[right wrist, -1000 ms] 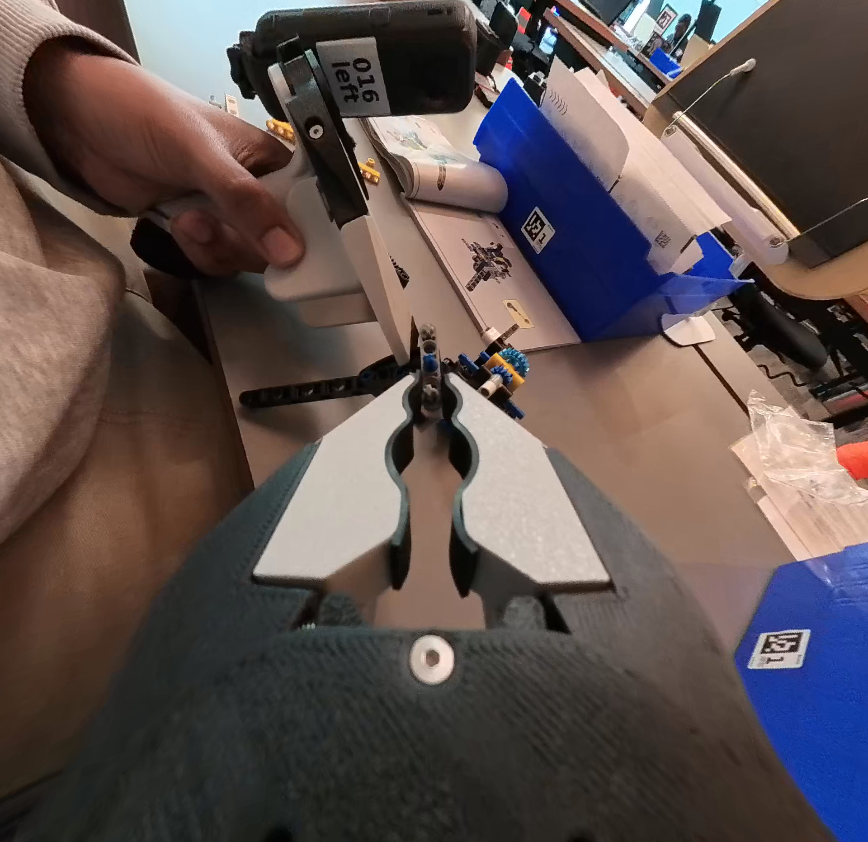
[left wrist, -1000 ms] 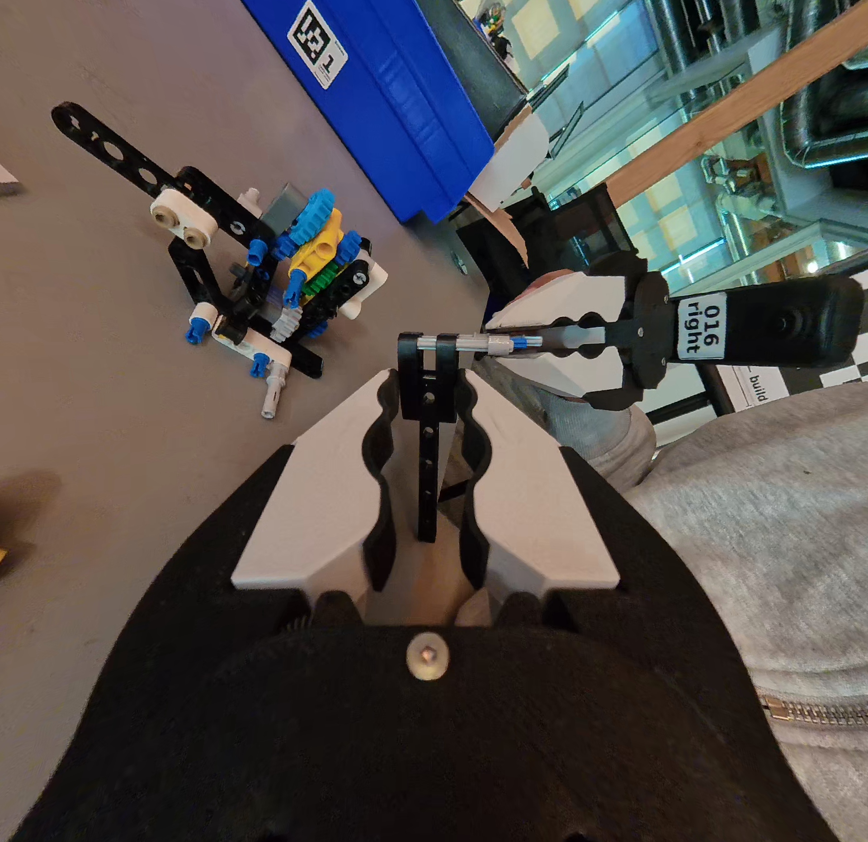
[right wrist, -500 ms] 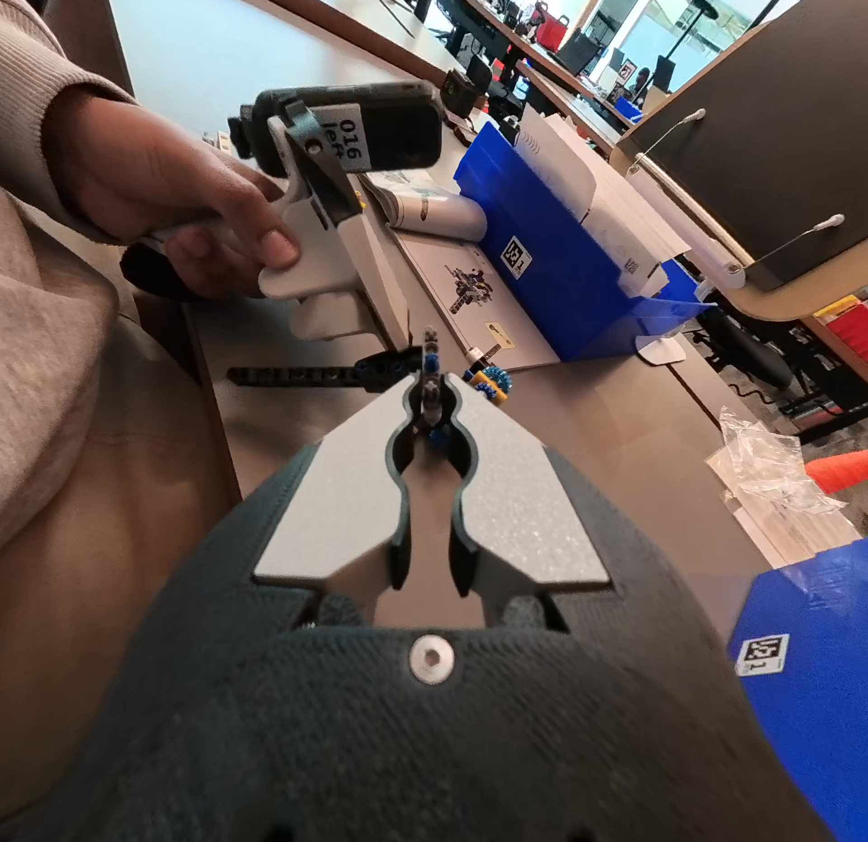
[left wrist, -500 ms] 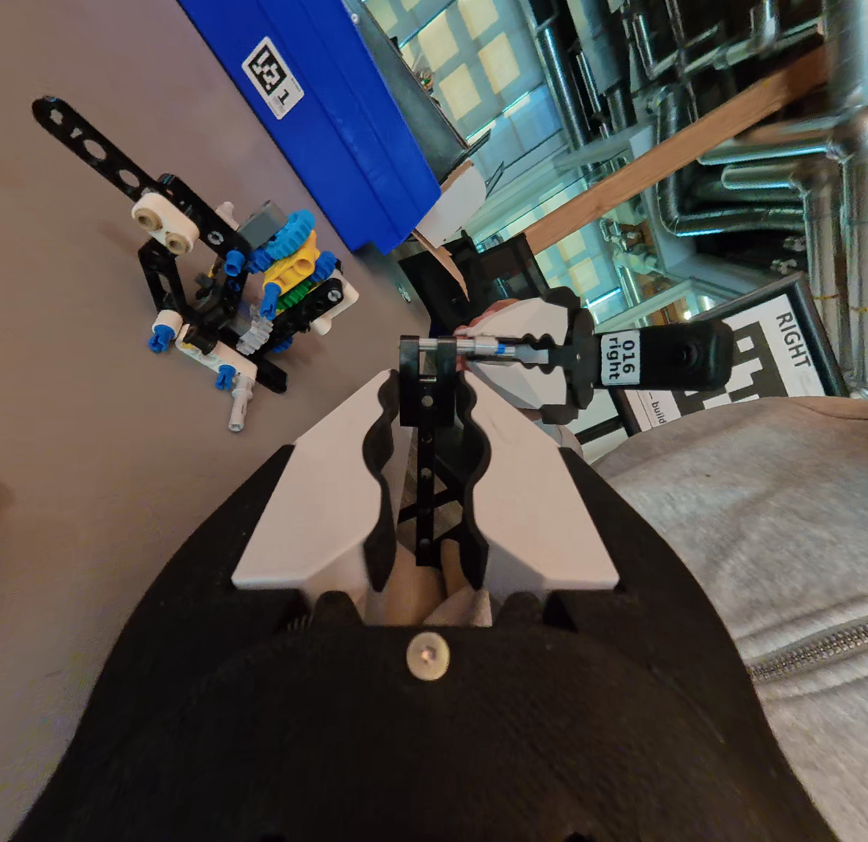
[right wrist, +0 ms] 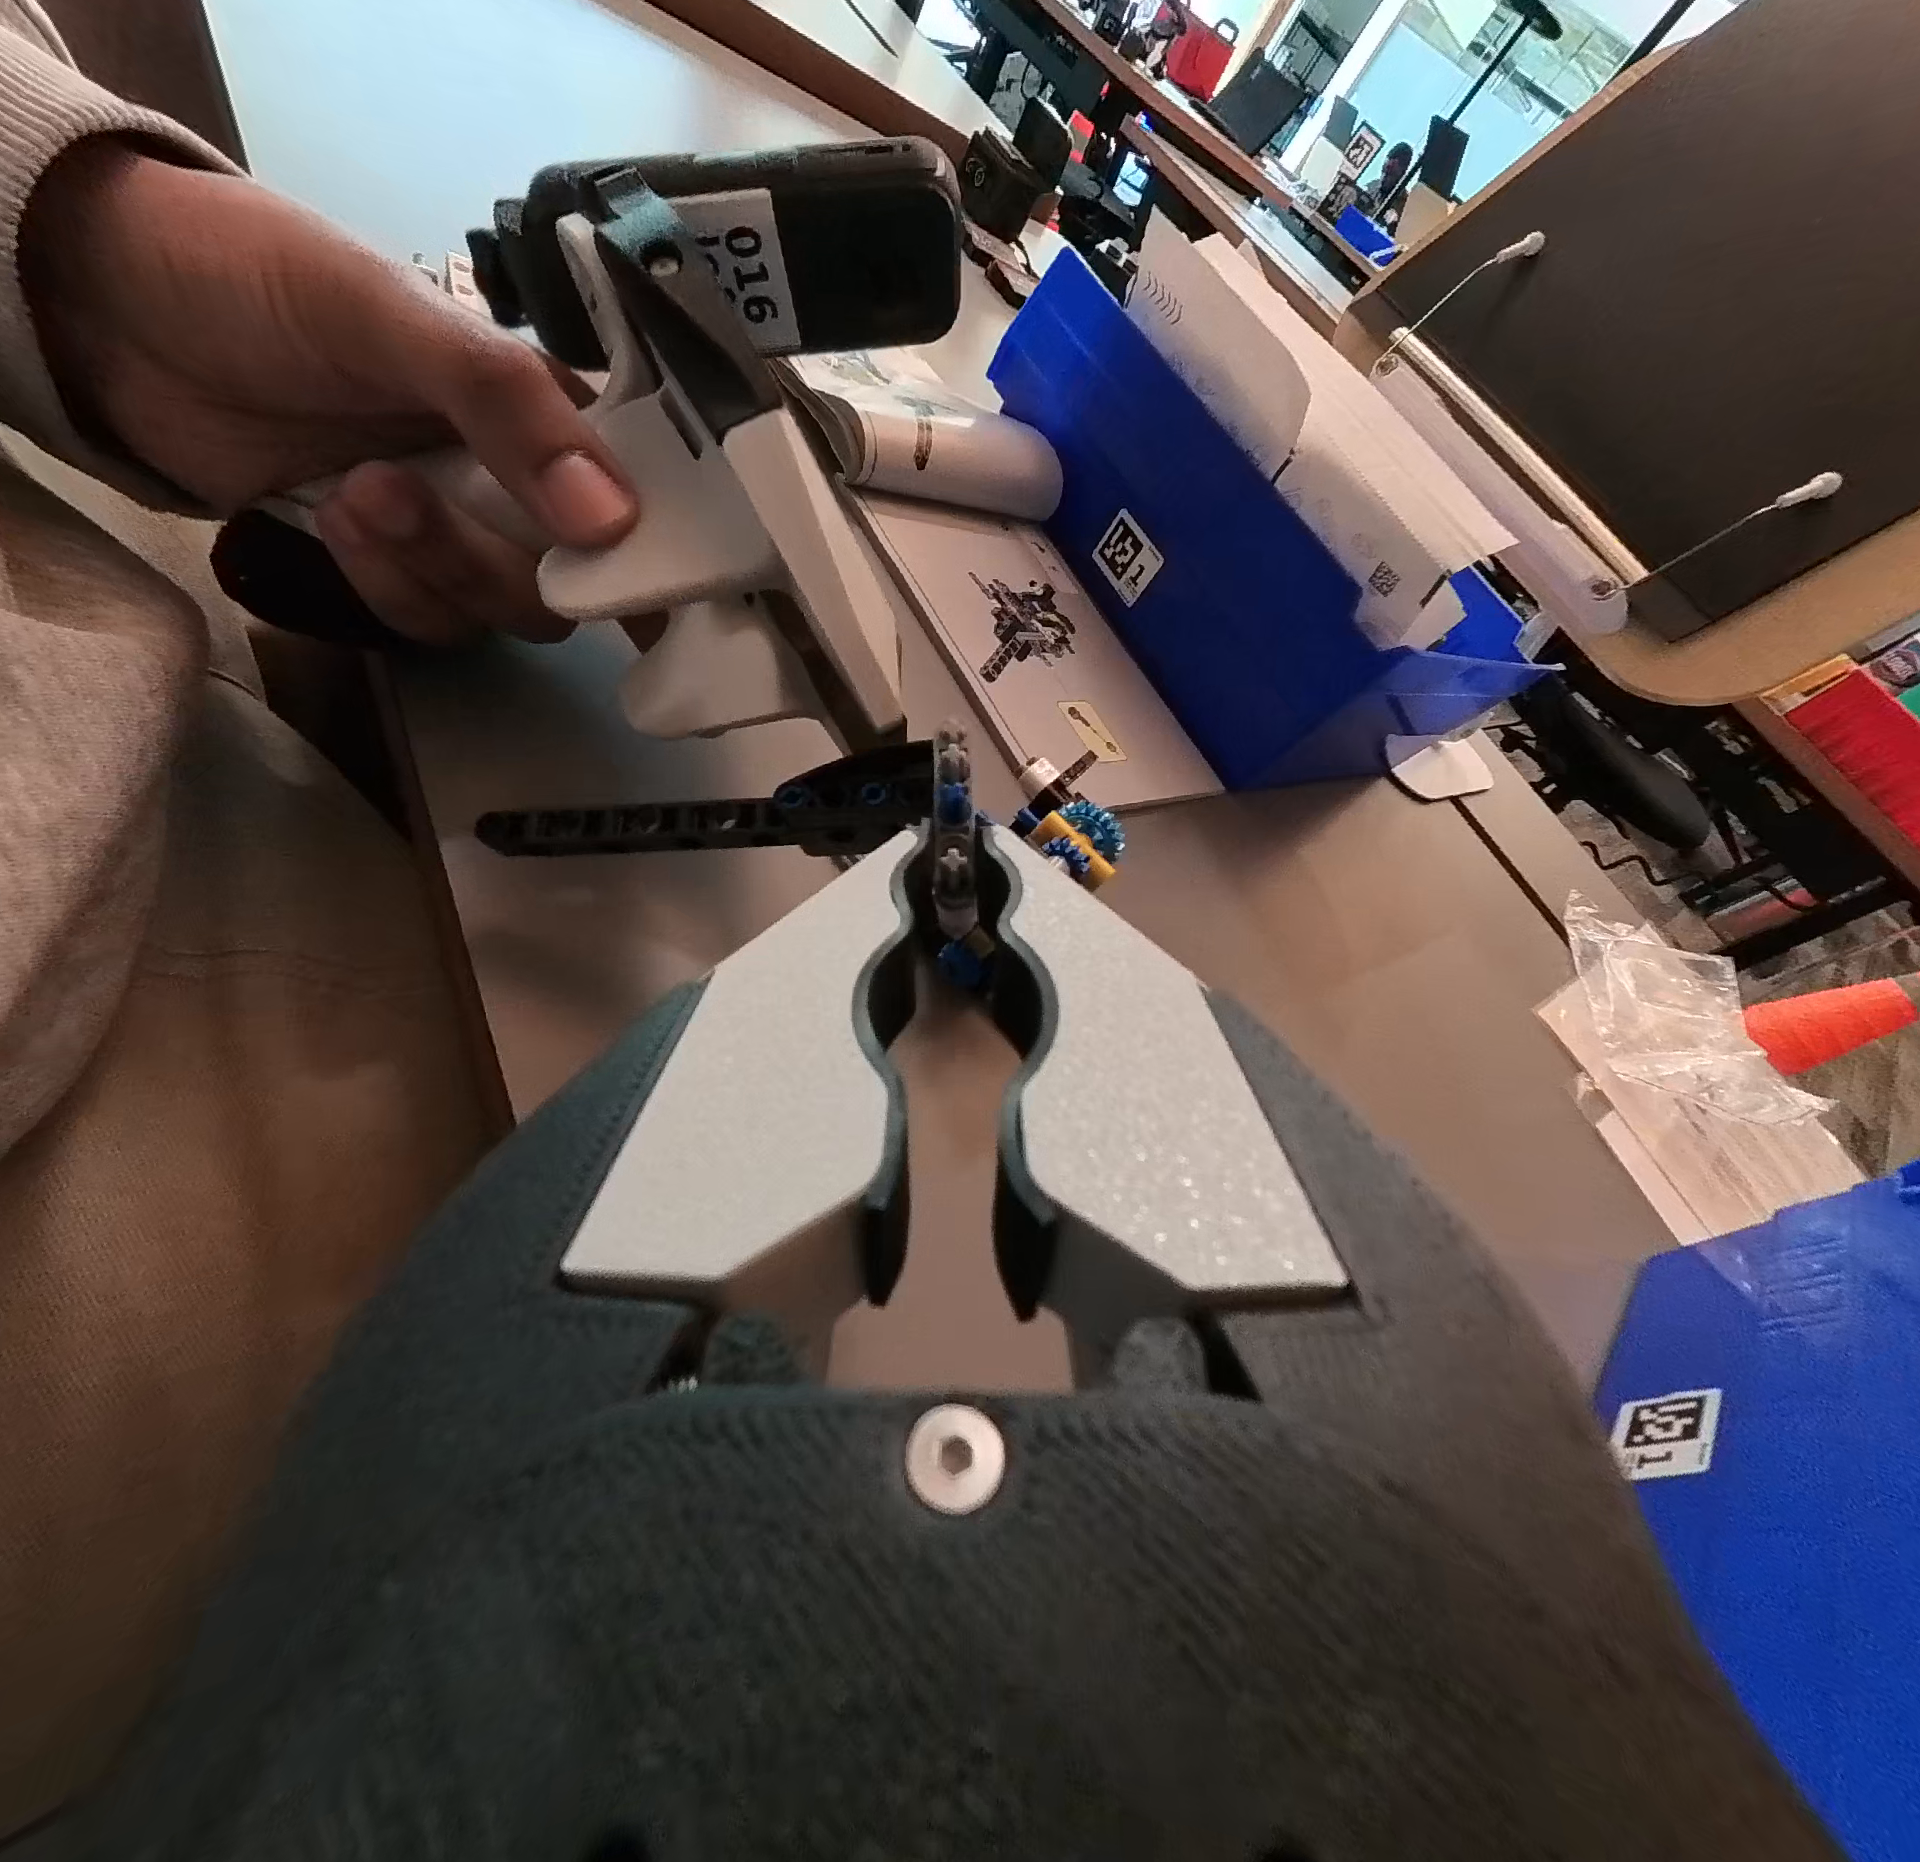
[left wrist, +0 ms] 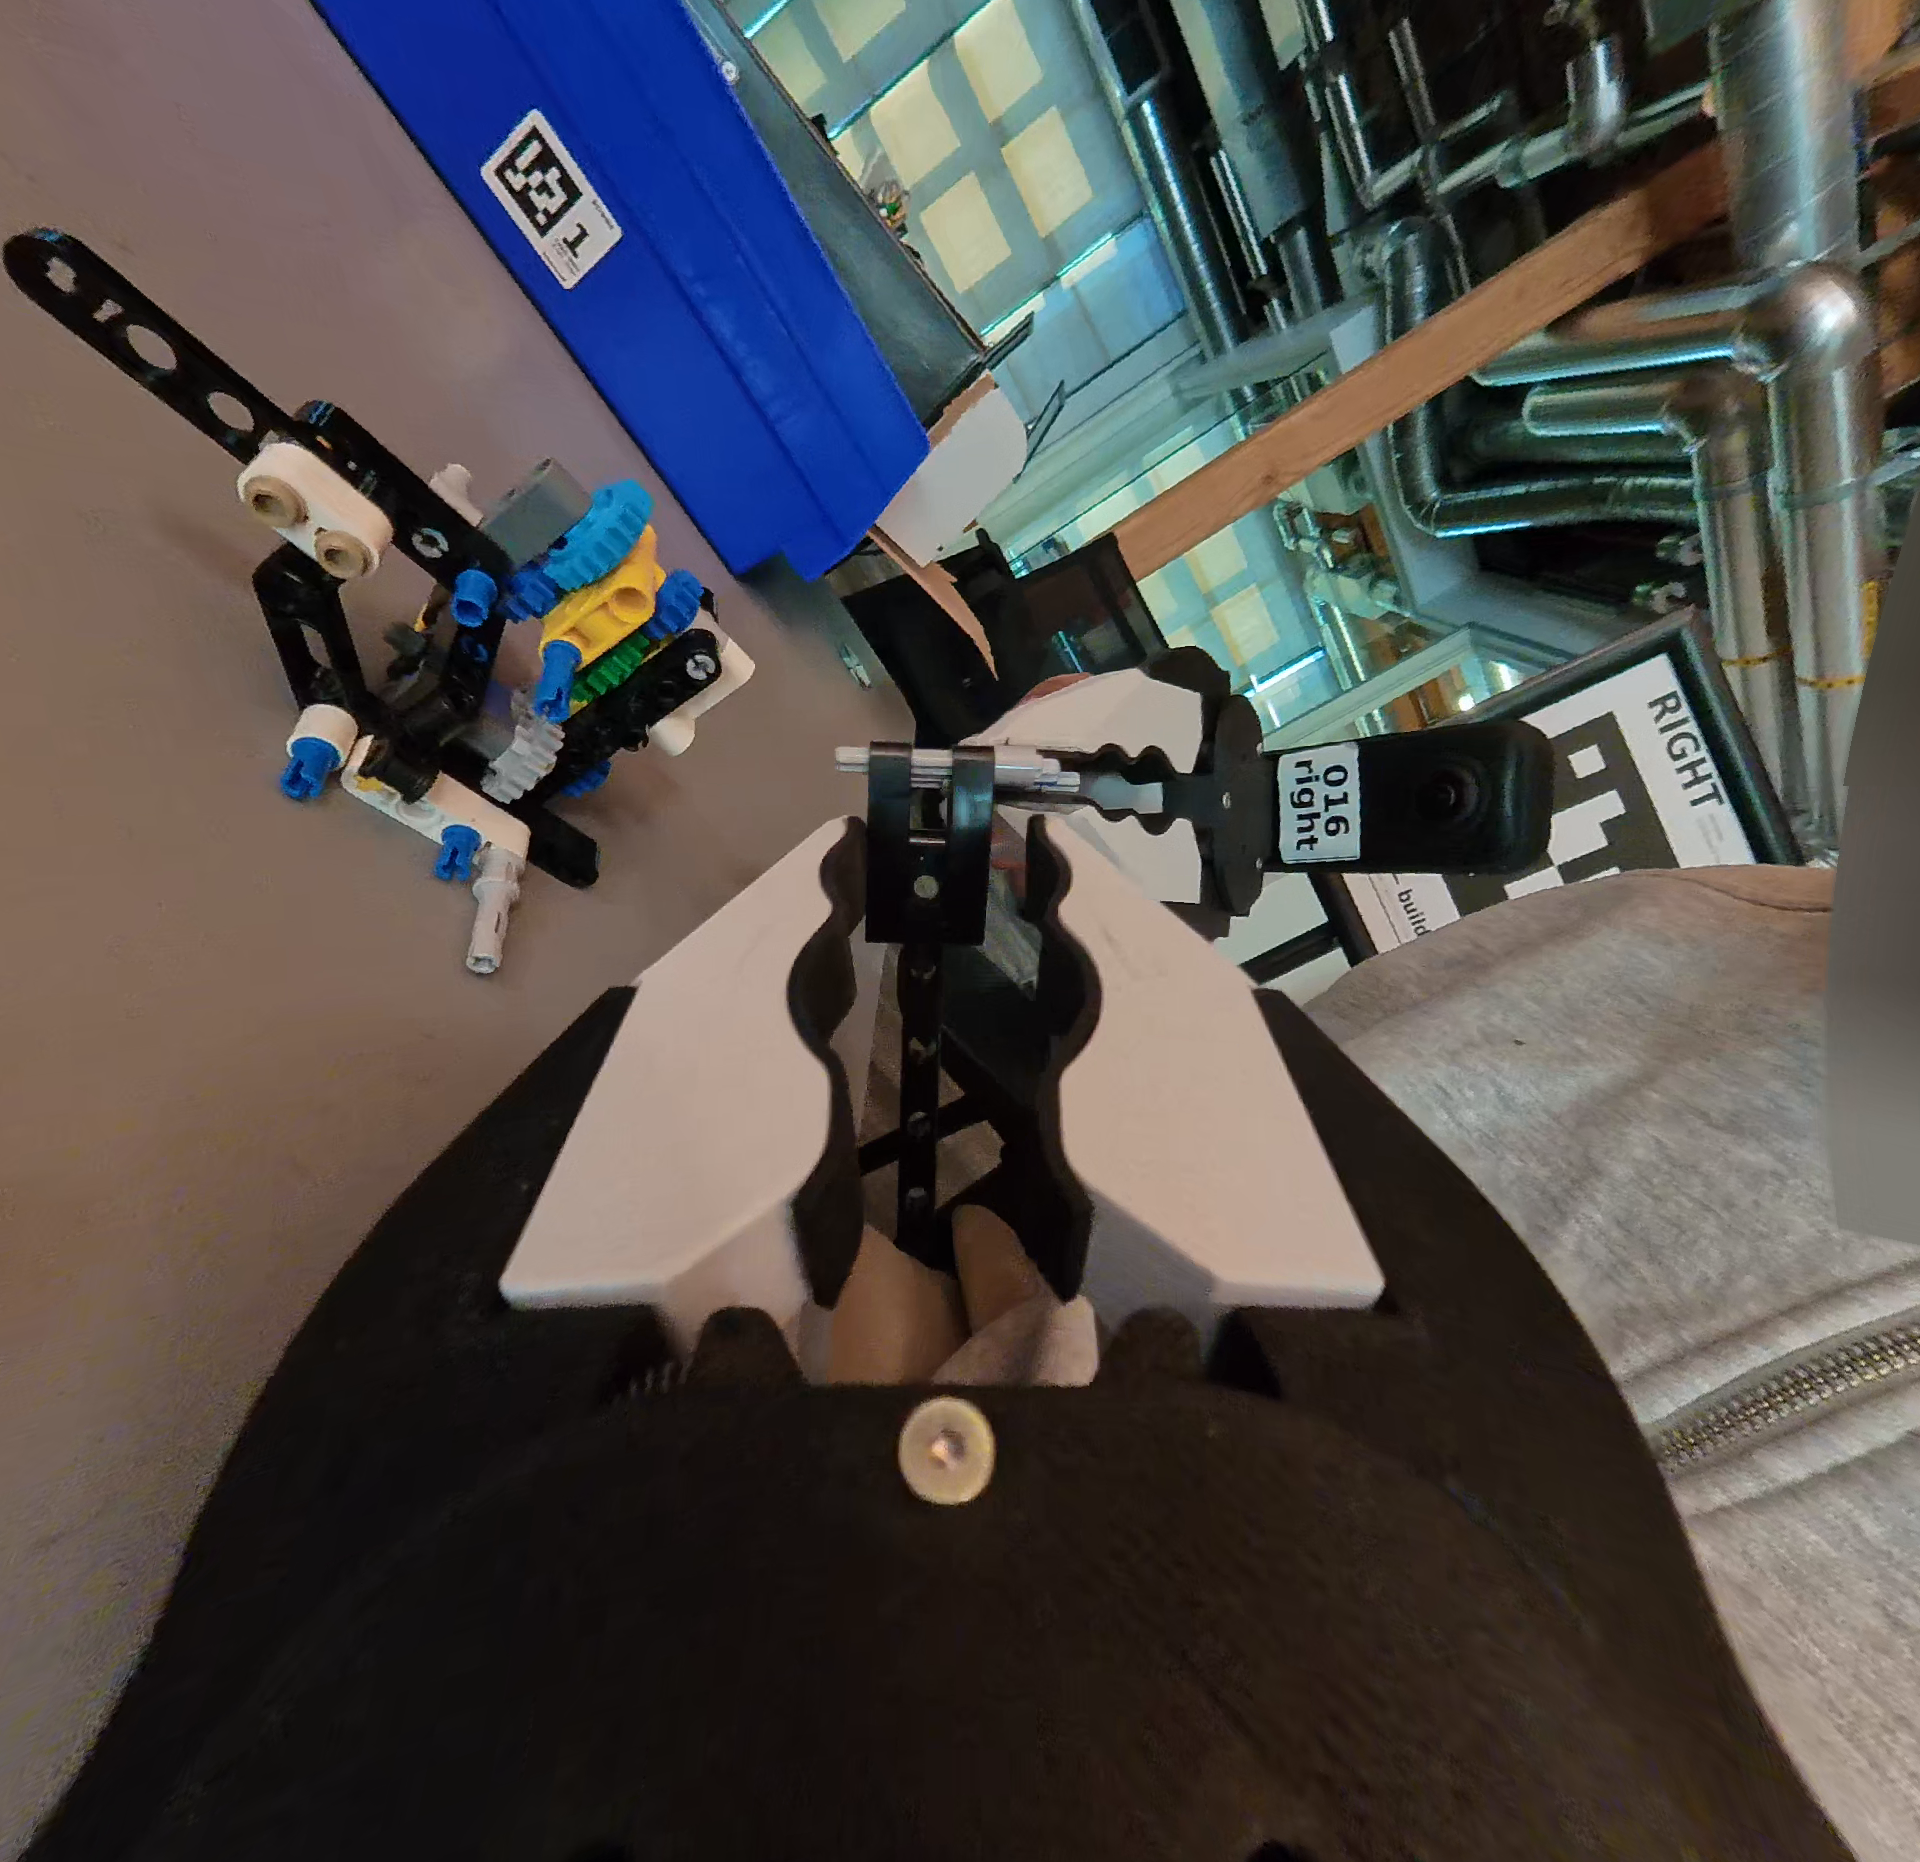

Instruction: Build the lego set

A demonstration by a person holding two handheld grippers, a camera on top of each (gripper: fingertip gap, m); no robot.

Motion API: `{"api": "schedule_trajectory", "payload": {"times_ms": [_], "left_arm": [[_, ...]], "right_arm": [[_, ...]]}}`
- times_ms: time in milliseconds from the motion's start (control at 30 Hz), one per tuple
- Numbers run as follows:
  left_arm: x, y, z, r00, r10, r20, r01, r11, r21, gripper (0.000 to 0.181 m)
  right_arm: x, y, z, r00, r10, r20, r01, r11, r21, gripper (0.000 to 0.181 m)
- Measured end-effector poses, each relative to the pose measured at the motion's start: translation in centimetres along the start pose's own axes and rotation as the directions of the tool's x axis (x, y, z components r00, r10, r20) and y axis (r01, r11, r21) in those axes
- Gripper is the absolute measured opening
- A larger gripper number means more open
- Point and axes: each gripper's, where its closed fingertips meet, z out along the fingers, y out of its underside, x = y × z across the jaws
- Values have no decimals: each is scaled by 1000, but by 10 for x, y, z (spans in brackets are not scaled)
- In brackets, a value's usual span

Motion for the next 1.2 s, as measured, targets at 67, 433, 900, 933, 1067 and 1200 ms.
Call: {"api": "schedule_trajectory", "payload": {"times_ms": [67,433,900,933,1067,1200], "left_arm": [[3,-1,0,1000,-4,-20,4,1000,5,32],[6,-2,-1,996,94,-7,-93,995,21,20],[4,-4,-4,996,91,5,-91,996,27,19],[5,-3,-5,996,92,-3,-92,996,20,19],[14,5,-5,993,85,-79,-89,995,-47,19],[18,9,-7,990,105,-98,-112,991,-68,19]], "right_arm": [[0,-1,0,1000,-4,-2,4,1000,5,6],[-3,-10,0,1000,27,14,-28,998,53,6],[-1,-1,-4,949,289,127,-296,954,41,45],[4,-4,-8,931,339,135,-350,934,67,47],[13,-12,-23,772,559,303,-613,780,124,57],[9,-26,-35,569,639,517,-785,609,112,59]]}}
